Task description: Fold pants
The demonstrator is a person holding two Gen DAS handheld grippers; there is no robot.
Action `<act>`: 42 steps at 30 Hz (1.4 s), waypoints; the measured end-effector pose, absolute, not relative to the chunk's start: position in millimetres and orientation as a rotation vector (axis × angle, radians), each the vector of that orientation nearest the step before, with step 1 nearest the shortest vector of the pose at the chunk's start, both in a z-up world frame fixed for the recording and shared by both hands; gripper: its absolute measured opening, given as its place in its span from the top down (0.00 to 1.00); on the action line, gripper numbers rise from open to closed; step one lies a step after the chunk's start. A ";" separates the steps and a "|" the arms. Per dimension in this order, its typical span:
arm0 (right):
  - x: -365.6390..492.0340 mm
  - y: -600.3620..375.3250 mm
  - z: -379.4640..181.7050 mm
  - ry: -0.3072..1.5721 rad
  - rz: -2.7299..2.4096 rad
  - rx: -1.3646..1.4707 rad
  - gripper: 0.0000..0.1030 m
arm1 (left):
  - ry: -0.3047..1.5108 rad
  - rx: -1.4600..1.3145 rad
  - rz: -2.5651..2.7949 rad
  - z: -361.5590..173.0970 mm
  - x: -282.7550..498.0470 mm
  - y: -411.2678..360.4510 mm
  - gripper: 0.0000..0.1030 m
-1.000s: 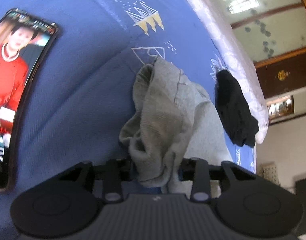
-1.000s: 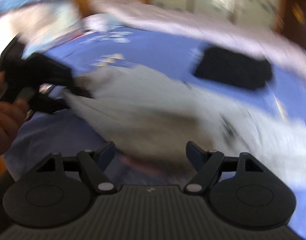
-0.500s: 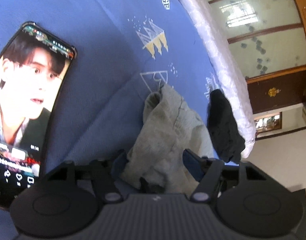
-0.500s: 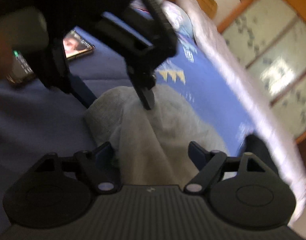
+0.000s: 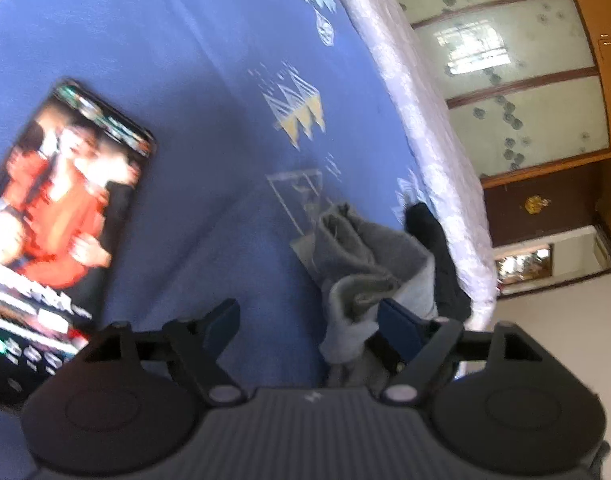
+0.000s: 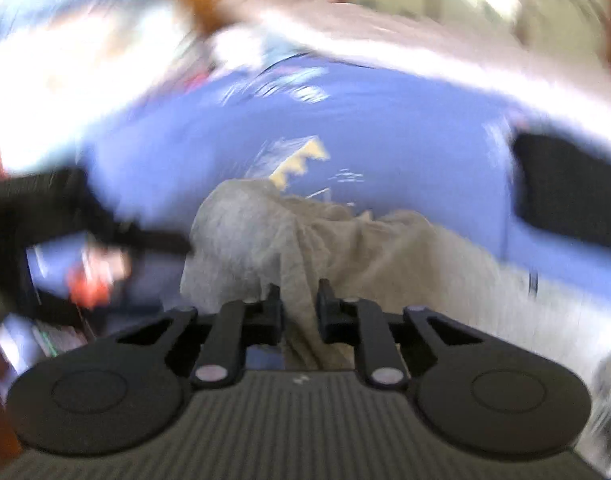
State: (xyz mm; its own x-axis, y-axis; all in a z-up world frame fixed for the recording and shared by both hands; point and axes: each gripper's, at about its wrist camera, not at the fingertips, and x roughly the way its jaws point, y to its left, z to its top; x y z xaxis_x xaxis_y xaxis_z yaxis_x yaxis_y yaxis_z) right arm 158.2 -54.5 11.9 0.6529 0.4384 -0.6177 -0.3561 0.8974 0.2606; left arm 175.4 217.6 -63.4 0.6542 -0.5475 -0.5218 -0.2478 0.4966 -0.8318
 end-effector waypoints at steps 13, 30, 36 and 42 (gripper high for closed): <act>92.4 -28.2 -12.1 0.660 0.597 -0.223 0.68 | 0.942 -1.091 -0.252 -86.3 180.6 196.0 0.59; 109.0 10.1 -9.7 0.539 0.582 -0.550 0.74 | 0.849 -1.043 -0.356 -50.2 174.3 197.7 0.66; 127.9 -43.5 14.8 0.633 0.504 -0.176 0.78 | 0.768 -1.069 -0.332 -29.2 166.1 211.1 0.63; 142.0 -135.4 47.2 0.626 0.388 0.243 0.78 | 0.806 -0.978 -0.411 -10.9 164.2 162.5 0.57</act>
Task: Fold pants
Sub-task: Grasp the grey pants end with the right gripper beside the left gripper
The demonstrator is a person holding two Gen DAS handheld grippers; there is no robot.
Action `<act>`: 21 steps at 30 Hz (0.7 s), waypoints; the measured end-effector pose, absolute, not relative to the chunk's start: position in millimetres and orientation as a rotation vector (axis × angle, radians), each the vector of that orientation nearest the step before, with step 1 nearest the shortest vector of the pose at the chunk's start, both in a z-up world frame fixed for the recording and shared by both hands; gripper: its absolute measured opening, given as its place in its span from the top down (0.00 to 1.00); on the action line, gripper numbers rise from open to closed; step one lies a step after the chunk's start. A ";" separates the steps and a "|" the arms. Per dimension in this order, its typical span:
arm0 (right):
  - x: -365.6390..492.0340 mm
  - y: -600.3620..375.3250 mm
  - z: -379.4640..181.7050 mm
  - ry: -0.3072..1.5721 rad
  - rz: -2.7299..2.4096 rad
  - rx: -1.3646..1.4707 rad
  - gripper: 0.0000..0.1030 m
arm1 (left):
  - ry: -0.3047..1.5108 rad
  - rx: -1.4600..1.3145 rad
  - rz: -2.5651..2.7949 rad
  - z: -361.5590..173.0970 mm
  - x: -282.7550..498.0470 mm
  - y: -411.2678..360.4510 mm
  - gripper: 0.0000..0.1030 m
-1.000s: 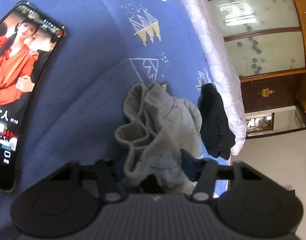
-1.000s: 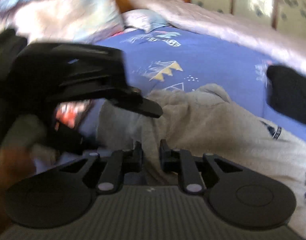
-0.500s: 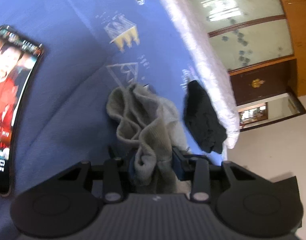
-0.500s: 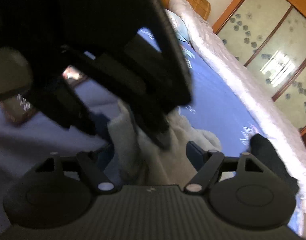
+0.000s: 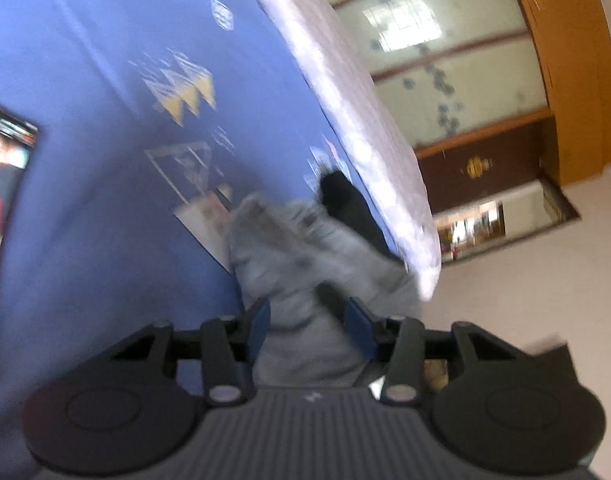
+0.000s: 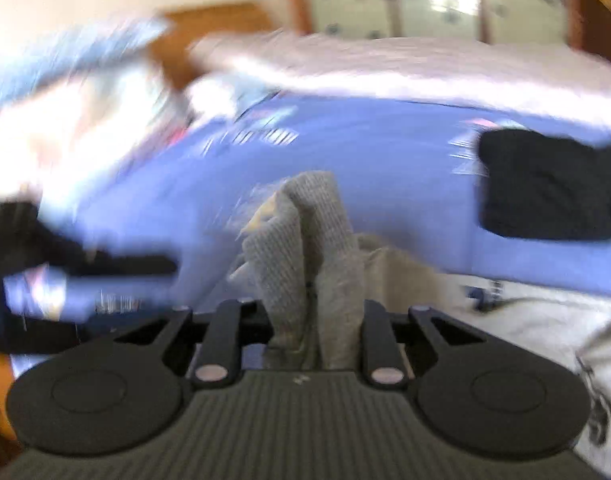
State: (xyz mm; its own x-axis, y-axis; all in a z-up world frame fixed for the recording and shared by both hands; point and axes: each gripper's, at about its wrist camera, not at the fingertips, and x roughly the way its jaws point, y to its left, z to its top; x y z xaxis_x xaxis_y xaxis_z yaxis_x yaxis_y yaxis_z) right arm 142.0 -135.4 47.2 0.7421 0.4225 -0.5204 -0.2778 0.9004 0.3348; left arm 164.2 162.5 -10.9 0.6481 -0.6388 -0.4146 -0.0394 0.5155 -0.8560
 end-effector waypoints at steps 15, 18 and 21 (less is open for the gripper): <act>66.3 -390.8 -0.7 0.478 -0.108 0.818 0.78 | 1.030 -0.619 -0.554 0.6 183.9 -15.1 0.50; 51.8 -403.0 -21.1 0.488 -0.134 0.881 0.78 | 1.060 -0.541 -0.567 0.2 189.9 -51.0 0.48; 47.9 -407.8 -27.0 0.464 -0.155 0.866 0.78 | 1.100 -0.482 -0.566 -6.4 191.8 -77.7 0.48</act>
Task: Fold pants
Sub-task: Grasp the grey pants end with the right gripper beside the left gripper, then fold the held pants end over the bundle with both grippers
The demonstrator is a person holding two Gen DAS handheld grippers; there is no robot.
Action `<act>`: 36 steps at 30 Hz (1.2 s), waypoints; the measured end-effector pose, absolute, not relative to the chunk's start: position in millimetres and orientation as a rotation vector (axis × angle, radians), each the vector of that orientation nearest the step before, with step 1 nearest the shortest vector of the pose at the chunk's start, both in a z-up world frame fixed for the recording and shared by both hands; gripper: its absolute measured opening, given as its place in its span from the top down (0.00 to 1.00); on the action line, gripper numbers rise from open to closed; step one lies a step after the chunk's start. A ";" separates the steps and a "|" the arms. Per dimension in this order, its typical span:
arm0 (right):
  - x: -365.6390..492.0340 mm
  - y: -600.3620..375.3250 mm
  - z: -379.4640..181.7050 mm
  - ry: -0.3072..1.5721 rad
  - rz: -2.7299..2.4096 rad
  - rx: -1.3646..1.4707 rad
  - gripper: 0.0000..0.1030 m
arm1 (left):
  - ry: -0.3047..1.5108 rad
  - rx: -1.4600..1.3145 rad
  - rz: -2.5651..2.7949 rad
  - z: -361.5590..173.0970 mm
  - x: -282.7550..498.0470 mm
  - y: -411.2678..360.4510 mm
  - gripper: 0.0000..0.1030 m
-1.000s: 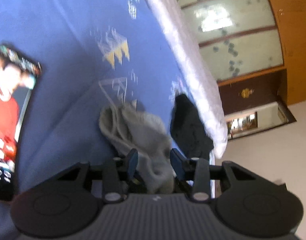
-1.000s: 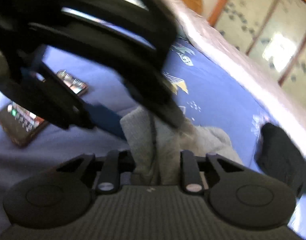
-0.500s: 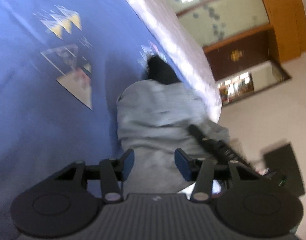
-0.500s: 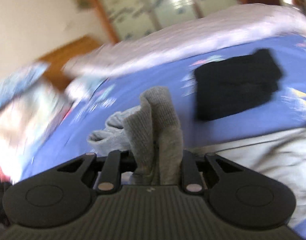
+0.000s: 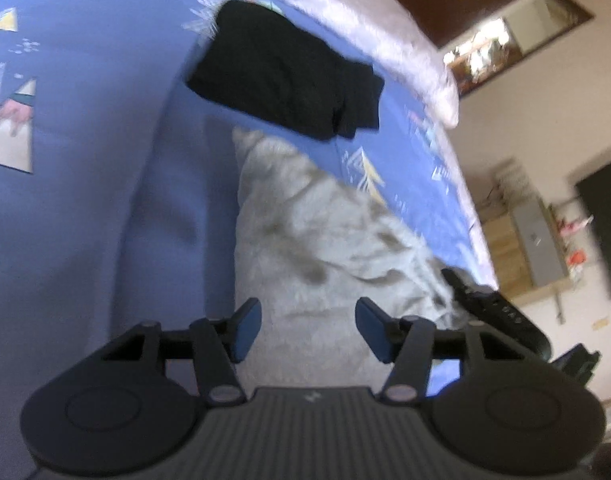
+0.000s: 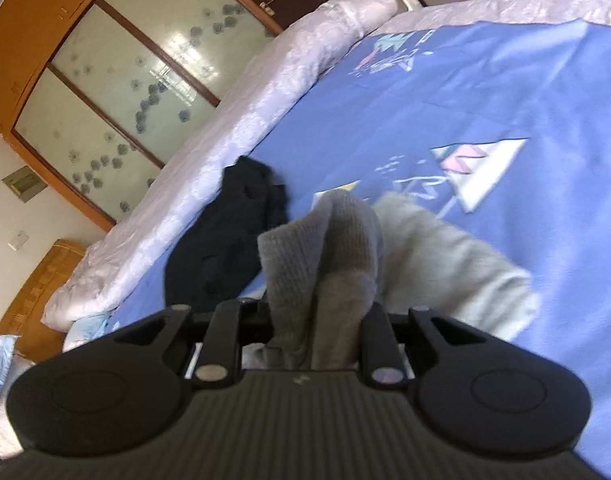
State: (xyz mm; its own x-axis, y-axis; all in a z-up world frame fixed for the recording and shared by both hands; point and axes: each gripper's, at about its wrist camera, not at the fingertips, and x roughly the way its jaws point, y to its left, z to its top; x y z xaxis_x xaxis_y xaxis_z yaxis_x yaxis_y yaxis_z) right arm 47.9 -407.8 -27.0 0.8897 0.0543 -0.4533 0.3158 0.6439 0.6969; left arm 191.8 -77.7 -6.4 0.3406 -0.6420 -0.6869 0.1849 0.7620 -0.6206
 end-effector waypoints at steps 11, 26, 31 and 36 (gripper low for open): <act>49.7 -412.1 -19.8 0.387 -0.110 0.555 0.76 | 1.205 -0.348 -0.479 -38.2 196.8 -107.4 0.38; 19.0 -470.8 -18.0 0.393 -0.266 0.824 0.41 | 1.204 -0.161 -0.475 -48.3 178.8 -123.5 0.39; 92.1 -448.8 -2.8 0.592 -0.132 0.516 0.42 | 1.204 -0.144 -0.472 -45.9 177.5 -126.7 0.39; 128.1 -431.1 -24.9 0.742 -0.053 0.455 0.77 | 1.210 -0.143 -0.474 -46.7 180.5 -130.3 0.39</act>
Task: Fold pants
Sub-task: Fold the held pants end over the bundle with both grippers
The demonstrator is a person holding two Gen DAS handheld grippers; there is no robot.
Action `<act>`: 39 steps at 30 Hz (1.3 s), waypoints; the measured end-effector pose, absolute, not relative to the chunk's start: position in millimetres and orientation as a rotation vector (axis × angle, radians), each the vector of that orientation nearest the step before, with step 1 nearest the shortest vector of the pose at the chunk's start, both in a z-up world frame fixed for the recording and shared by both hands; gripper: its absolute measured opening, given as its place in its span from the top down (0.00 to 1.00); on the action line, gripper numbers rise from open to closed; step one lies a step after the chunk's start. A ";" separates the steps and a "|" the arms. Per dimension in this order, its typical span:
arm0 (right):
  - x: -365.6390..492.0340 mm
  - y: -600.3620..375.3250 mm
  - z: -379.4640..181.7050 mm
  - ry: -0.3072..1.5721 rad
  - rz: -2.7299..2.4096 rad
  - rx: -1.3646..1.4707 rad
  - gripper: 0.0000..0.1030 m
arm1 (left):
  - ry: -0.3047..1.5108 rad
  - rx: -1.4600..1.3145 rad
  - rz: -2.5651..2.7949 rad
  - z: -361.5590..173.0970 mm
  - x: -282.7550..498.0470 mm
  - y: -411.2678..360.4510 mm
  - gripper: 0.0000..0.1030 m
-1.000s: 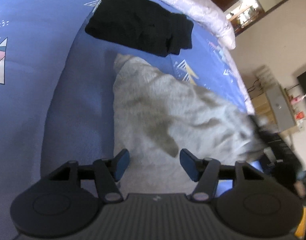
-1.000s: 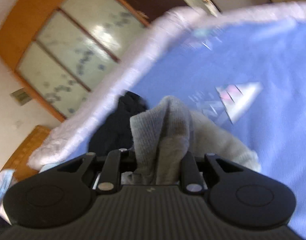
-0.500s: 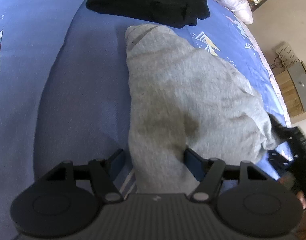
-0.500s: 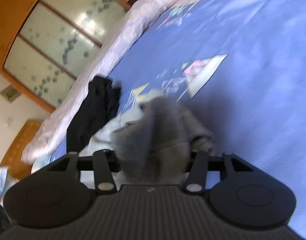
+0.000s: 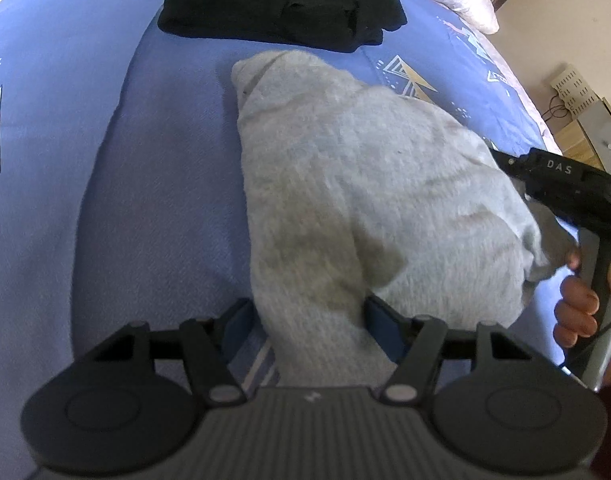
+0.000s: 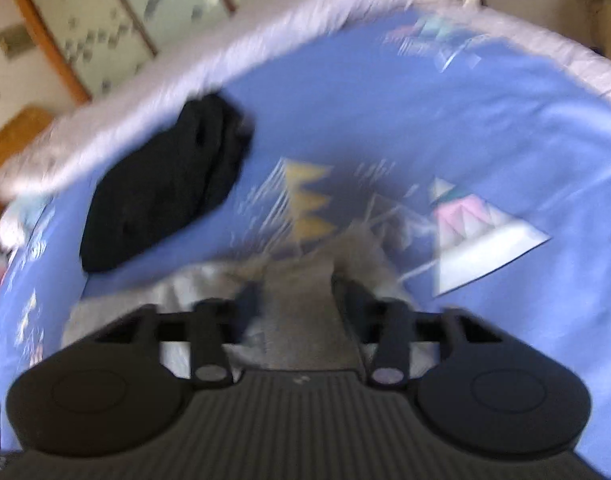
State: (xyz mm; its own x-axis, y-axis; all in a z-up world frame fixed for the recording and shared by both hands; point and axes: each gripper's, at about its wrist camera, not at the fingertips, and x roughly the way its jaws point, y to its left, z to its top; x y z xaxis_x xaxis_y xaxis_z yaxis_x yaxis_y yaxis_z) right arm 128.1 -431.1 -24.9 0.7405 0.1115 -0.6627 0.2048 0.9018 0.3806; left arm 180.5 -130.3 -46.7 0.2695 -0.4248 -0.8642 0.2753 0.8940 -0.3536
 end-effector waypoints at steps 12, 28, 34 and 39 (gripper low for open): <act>88.3 -444.7 -20.4 0.592 -0.264 0.411 0.44 | 1.191 -0.073 -0.482 -47.3 177.5 -147.8 0.29; 40.7 -453.6 -61.3 0.655 -0.141 0.811 0.07 | 1.249 -0.314 -0.456 -55.8 192.0 -125.9 0.17; 68.4 -427.3 -53.3 0.712 -0.120 0.719 0.48 | 1.216 -0.229 -0.437 -50.3 191.4 -145.5 0.68; 58.2 -423.8 -33.9 0.681 -0.081 0.776 0.66 | 1.169 -0.255 -0.447 -23.5 185.6 -130.1 0.80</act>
State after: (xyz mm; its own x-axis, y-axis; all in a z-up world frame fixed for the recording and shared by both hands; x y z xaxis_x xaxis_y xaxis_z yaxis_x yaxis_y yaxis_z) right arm 58.2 -423.8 -33.9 0.7854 0.1744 -0.5939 0.3084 0.7217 0.6198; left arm 185.6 -130.1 -23.5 0.3173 -0.4645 -0.8268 0.2049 0.8848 -0.4185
